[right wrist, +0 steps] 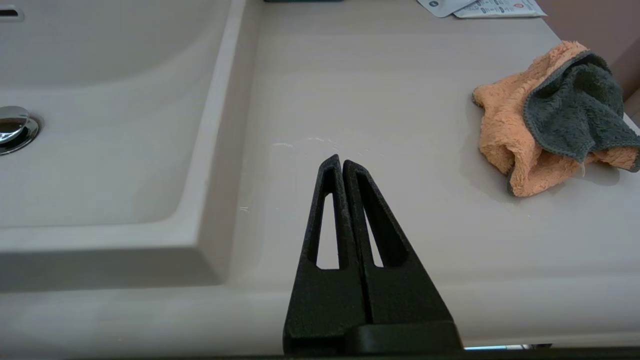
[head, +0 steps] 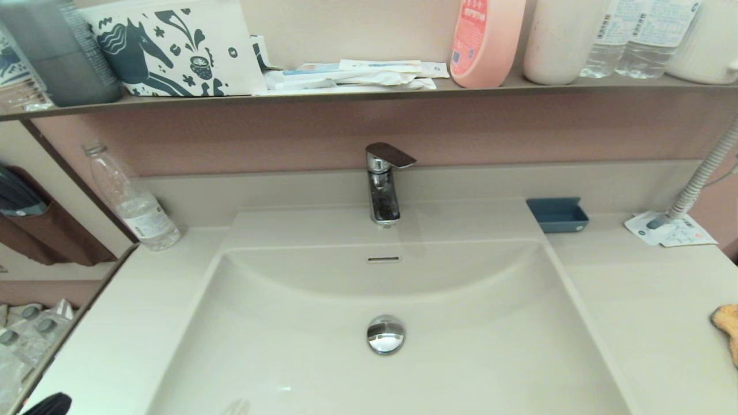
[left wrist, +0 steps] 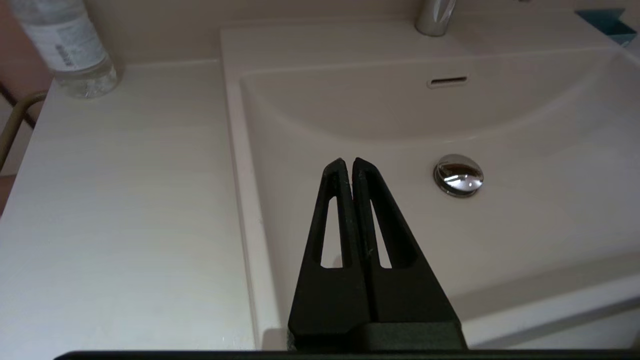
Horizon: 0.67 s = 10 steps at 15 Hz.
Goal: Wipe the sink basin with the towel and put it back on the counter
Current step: Turn on the faucet
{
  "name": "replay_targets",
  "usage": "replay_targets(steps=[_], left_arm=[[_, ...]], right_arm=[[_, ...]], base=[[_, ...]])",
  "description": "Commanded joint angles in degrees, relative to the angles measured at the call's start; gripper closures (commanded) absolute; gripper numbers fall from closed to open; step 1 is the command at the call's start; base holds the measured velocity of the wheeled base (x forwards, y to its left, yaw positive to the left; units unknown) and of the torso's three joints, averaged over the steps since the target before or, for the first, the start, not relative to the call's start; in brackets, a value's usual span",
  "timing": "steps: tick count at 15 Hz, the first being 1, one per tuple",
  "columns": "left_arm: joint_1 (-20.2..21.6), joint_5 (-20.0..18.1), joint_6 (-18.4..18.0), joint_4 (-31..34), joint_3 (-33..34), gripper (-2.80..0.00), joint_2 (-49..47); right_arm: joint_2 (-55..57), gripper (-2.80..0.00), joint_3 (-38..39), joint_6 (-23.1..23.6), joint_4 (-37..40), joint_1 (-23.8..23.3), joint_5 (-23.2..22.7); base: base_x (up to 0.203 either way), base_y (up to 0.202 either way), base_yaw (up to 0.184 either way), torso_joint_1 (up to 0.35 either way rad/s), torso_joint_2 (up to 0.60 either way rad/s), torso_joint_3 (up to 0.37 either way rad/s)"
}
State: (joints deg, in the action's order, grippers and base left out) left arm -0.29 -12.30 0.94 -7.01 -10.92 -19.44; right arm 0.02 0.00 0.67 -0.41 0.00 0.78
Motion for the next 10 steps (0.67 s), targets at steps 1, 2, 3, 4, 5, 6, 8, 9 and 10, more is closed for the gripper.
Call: replay_targets(steps=[1,2,3,4,5,6,8,9,10], left_arm=[[-0.1,-1.0,0.0,-5.2,-1.9,0.0,-12.4],[-0.1,-1.4,-0.1,-8.9,-2.6,0.0,-16.8],[-0.1,-1.6,-0.1,-12.7,-3.1,0.0,-21.3],[-0.2,-1.8,0.0,-16.3,-3.4,0.0,-25.6],[-0.2,-1.9,0.1,-20.4,-3.7,0.0,-30.0],[-0.5,-1.9,0.2,-24.5,-4.0,0.0,-34.3],[-2.0,-1.3,0.3,-32.4,-4.6,0.0,-41.7],[-3.6,-0.1,0.3,-36.0,-4.9,0.0,-44.8],[-6.2,1.7,0.7,-38.9,-5.2,0.0,-47.4]], right_arm=[[0.0,0.0,0.0,0.0,0.0,0.0,0.0],[0.0,0.0,0.0,0.0,0.0,0.0,0.0],[0.0,0.0,0.0,0.0,0.0,0.0,0.0],[0.0,0.0,0.0,0.0,0.0,0.0,0.0],[0.0,0.0,0.0,0.0,0.0,0.0,0.0],[0.0,0.0,0.0,0.0,0.0,0.0,0.0],[0.0,0.0,0.0,0.0,0.0,0.0,0.0],[0.0,0.0,0.0,0.0,0.0,0.0,0.0],[0.0,0.0,0.0,0.0,0.0,0.0,0.0]], base=[[0.0,0.0,0.0,0.0,0.0,0.0],[0.0,0.0,0.0,0.0,0.0,0.0],[0.0,0.0,0.0,0.0,0.0,0.0],[0.0,0.0,0.0,0.0,0.0,0.0],[0.0,0.0,0.0,0.0,0.0,0.0],[0.0,0.0,0.0,0.0,0.0,0.0],[0.0,0.0,0.0,0.0,0.0,0.0],[0.0,0.0,0.0,0.0,0.0,0.0],[0.0,0.0,0.0,0.0,0.0,0.0]])
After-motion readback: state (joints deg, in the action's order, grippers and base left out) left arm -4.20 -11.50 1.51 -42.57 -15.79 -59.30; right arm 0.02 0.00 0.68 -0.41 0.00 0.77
